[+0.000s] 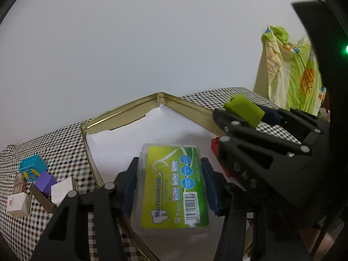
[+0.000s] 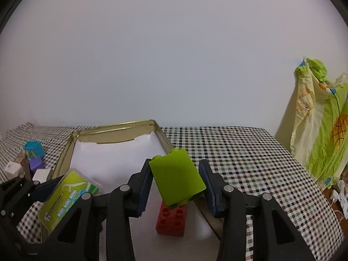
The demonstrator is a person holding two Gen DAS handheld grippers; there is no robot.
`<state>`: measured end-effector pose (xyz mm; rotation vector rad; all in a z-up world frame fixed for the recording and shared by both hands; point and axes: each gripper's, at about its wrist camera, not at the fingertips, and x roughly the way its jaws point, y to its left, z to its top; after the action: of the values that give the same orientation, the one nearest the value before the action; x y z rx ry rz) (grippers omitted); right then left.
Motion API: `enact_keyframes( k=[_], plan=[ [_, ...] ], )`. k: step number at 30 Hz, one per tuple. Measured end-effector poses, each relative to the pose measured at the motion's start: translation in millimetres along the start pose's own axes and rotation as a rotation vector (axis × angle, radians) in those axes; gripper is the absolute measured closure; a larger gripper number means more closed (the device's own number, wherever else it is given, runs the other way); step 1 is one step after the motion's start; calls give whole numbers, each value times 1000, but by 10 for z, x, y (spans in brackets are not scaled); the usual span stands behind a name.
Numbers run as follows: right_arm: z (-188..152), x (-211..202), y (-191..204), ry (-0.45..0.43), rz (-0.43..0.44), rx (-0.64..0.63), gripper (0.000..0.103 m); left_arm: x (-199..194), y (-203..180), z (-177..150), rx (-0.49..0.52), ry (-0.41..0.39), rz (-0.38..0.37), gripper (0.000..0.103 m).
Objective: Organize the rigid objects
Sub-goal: 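Carry both items to the tray and set the lime block on the red brick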
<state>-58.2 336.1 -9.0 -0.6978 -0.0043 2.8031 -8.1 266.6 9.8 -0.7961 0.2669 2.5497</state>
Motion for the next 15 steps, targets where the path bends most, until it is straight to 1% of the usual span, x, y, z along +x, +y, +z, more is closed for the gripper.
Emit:
enact_keyframes(
  k=[2,10,15],
  plan=[
    [-7,20,24,14,2,-8,57,15,-12,-4,7,10,-3,49],
    [-15,35,9,28,5,3,57,23,-45,-20,39,21,-15,49],
    [-20,47,1,31,10,5,57,25,-45,-24,39,22,-17,49]
  ],
)
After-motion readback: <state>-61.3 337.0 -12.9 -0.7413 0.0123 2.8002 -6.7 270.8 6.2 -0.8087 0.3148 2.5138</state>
